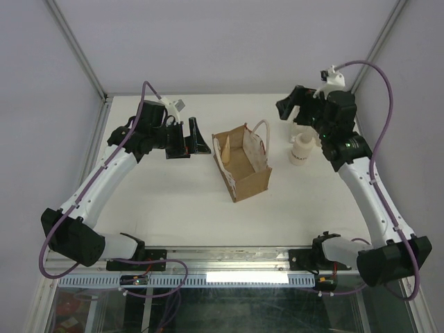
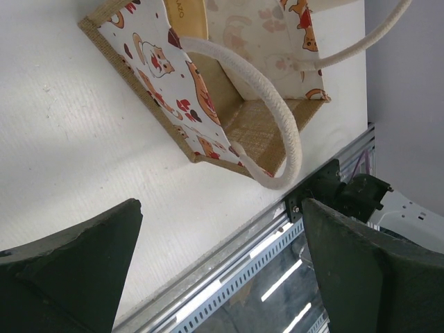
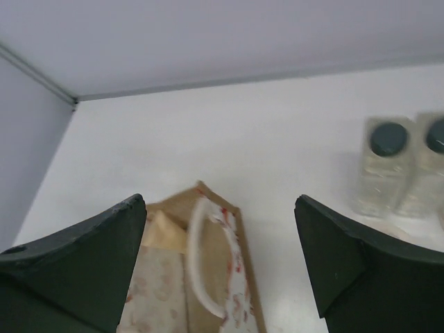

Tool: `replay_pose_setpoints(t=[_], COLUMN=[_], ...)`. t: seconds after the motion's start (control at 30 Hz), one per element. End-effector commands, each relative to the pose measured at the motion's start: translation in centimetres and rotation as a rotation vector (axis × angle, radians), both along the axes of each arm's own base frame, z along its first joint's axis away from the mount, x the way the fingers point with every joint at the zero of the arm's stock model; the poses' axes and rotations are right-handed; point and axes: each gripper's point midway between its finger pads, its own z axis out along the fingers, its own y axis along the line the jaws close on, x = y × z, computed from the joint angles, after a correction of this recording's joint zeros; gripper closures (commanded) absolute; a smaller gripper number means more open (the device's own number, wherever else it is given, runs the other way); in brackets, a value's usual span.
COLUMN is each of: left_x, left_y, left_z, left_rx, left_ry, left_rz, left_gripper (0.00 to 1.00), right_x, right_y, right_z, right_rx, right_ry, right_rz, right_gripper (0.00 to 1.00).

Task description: Take the personal care products out of the canvas bag

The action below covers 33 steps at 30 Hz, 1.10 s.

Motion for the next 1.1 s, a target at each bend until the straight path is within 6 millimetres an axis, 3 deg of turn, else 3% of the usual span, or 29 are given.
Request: replay_pose_setpoints(t=[0.0, 0.13, 0.33, 0.47, 0.63, 0.83, 1.0, 1.07], left_x=[0.3, 0.1, 0.1, 0.1, -0.1, -0.1, -0.1, -0.1], left_y=[-0.4, -0.2, -0.1, -0.1, 0.0, 0.1, 0.1, 0.1], left_z=[1.6, 1.8, 2.1, 2.1, 2.1, 2.1, 2.1, 2.1], left_rx=[-0.030, -0.029, -0.029, -0.027, -0.025, -0.024, -0.021, -0.019], left_ry=[-0.064, -0.073, -0.078, -0.080, -0.079, -0.082, -0.084, -0.087], left_rz=[-0.012, -0.003, 0.002, 0.004, 0.006, 0.007, 0.004, 0.004], left_gripper=[0.01, 0.01, 0.01, 0.01, 0.01, 0.01, 0.01, 0.01], right_x=[0.4, 0.4, 1.1, 1.8, 2.1, 1.4, 1.2, 1.3], right_y=[7.4, 13.1, 18.1, 18.5, 18.9, 20.7, 21.0, 20.8], right_z=[5.5, 4.5, -1.3, -5.6, -9.3, -12.7, -15.9, -17.1], right_rx=[0.050, 0.064, 0.016, -0.029, -0.037, -0.052, -0.103, -0.129], right_ry=[-0.090, -0.028, 0.182, 0.332, 0.458, 0.540, 0.598, 0.613], right_rz=[0.175, 0.253, 0.244, 0.155, 0.102, 0.143, 0.134, 0.120], right_gripper=[0.10, 0.13, 0.18, 0.20, 0.27, 0.33, 0.37, 0.44])
